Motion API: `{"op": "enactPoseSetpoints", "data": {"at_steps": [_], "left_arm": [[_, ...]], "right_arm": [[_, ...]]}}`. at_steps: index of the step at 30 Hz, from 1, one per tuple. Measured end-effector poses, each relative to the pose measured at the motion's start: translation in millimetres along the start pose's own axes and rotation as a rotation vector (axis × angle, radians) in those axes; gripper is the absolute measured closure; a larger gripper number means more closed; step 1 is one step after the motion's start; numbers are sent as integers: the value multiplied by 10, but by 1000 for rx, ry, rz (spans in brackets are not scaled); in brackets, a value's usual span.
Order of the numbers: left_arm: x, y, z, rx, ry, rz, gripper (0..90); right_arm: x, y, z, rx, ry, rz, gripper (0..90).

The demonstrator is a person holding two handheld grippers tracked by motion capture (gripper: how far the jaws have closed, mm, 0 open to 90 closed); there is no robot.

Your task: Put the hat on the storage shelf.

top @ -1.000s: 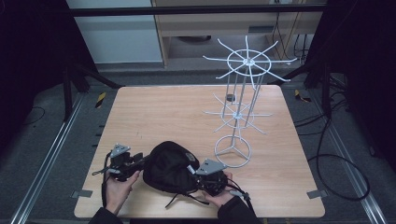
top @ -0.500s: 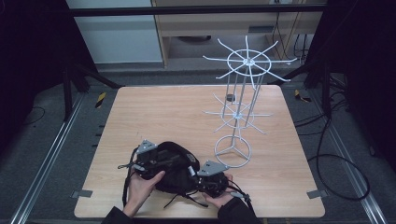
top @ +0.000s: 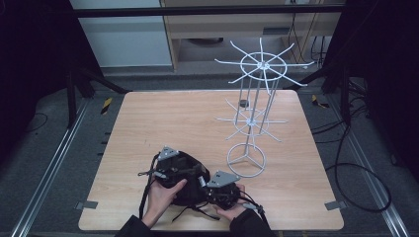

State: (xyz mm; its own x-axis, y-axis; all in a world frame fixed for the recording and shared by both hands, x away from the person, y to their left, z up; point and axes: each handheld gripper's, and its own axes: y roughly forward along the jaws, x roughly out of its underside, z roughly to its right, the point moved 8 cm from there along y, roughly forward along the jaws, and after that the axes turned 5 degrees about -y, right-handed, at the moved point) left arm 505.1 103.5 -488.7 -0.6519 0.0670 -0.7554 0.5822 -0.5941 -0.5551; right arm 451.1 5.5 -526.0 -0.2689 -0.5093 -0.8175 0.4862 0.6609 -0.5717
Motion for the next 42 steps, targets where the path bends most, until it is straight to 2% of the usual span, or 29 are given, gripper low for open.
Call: {"op": "enactPoseSetpoints", "data": {"at_steps": [3,4,5,8,9,10,12,15,19,20,21,23,24,26,27,29,32,33,34,35,36,37,38,39,41,42], "left_arm": [[8,-6,22,12,-19,-11,271],[15,-3,24,0,-14,-16,261],[39,24,18,-25,6,-31,260],[76,59,-1,-41,11,-56,249],[114,87,-16,-29,-16,-71,250],[114,87,-16,-29,-16,-71,256],[146,106,-23,-11,-41,-86,270],[180,123,-1,18,-56,-99,362],[213,130,31,32,-57,-114,492],[213,130,31,32,-57,-114,529],[223,136,42,33,-60,-114,529],[246,138,49,32,-50,-129,651],[250,137,47,31,-46,-131,683],[255,132,39,31,-44,-134,712],[256,126,34,34,-46,-131,758],[249,112,25,29,-37,-123,794],[204,59,26,39,-41,-97,811],[181,30,26,47,-42,-88,813],[134,-32,24,59,-43,-67,814],[134,-32,24,59,-43,-67,814],[73,-111,23,59,-37,-35,816],[73,-111,23,59,-37,-35,817],[39,-166,19,59,-28,-19,817],[-10,-244,14,61,-23,10,818],[-36,-289,12,61,-17,25,819],[-69,-345,15,63,-13,44,819]], "right_arm": [[5,10,-19,-7,-13,-9,773],[-5,19,-50,-23,-26,-6,774],[-9,24,-62,-26,-30,-7,773],[-10,37,-86,-32,-40,-9,773],[-2,41,-95,-34,-43,-16,773],[-2,41,-95,-34,-43,-16,773],[10,47,-102,-38,-47,-21,773],[22,69,-113,-43,-50,-27,767],[41,89,-124,-47,-52,-37,760],[41,89,-124,-47,-52,-37,760],[46,95,-127,-46,-52,-40,757],[61,114,-141,-50,-51,-50,739],[63,116,-145,-52,-49,-52,733],[62,116,-146,-53,-49,-51,726],[58,114,-149,-58,-45,-49,712],[42,99,-156,-73,-36,-42,682],[-5,36,-160,-98,-12,-19,618],[-52,-34,-138,-100,0,2,596],[-72,-66,-127,-101,1,13,590],[-102,-112,-111,-102,4,31,578],[-136,-159,-94,-105,12,51,576],[-169,-210,-70,-102,20,69,572],[-169,-210,-70,-102,20,69,572],[-227,-312,-3,-82,30,102,557],[-248,-356,38,-66,38,116,553],[-264,-409,132,-28,55,138,536]]}}
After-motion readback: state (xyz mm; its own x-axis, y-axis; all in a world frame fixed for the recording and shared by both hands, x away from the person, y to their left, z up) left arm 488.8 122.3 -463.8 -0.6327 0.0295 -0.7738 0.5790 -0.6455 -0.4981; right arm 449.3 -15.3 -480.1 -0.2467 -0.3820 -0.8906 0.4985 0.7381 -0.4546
